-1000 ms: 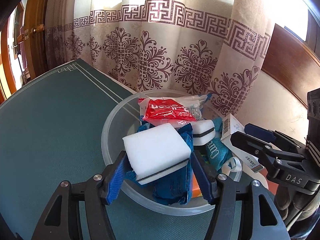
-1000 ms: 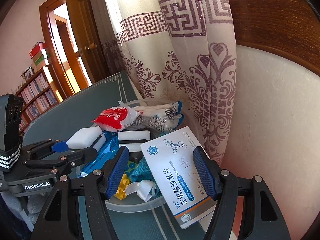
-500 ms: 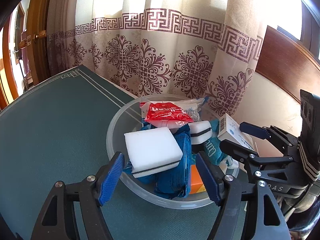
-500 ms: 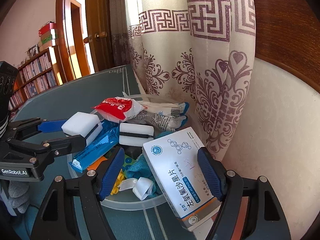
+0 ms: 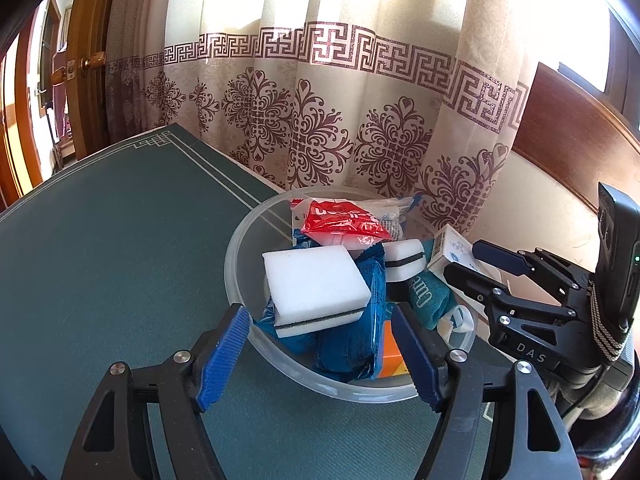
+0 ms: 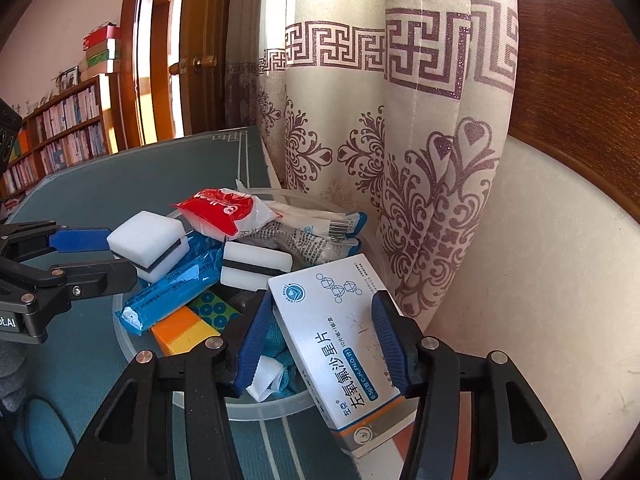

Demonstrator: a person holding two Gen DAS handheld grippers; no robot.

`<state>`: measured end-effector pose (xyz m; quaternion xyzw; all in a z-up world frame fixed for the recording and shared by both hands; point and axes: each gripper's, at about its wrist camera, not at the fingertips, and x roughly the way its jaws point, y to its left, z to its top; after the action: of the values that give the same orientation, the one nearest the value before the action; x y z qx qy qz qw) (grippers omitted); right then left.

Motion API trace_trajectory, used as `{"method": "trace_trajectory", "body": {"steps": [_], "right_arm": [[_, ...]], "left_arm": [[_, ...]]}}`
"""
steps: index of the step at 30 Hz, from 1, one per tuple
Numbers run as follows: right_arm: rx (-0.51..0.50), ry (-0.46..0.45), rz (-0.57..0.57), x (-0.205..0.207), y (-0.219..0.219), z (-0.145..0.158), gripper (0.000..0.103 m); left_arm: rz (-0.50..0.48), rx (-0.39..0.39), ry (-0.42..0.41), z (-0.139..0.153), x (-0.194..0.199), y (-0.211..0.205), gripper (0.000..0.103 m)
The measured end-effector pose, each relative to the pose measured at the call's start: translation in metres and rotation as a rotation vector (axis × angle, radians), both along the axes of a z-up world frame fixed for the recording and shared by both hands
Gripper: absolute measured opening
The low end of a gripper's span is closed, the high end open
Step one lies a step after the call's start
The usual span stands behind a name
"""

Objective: Organize objects
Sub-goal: 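Lower the white sponge into the bowl and open the left tool, then lower the medicine box into the bowl and adjust it with the right tool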

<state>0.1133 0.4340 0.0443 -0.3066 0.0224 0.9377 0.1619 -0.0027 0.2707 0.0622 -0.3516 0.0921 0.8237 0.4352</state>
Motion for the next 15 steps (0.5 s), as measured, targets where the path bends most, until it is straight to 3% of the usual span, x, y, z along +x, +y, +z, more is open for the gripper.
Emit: {"method": "trace_trajectory", "body": {"steps": [9,15], "right_arm": [[0.014,-0.006,0.078,-0.013,-0.014,0.004,0.044],[-0.100,0.000,0.097,-0.034,0.006,0.003,0.044]], "left_arm": [[0.020,0.014,-0.008,0.002,0.002,-0.008,0.077],[0.030,0.014,-0.019,0.001,0.005,-0.015,0.077]]}}
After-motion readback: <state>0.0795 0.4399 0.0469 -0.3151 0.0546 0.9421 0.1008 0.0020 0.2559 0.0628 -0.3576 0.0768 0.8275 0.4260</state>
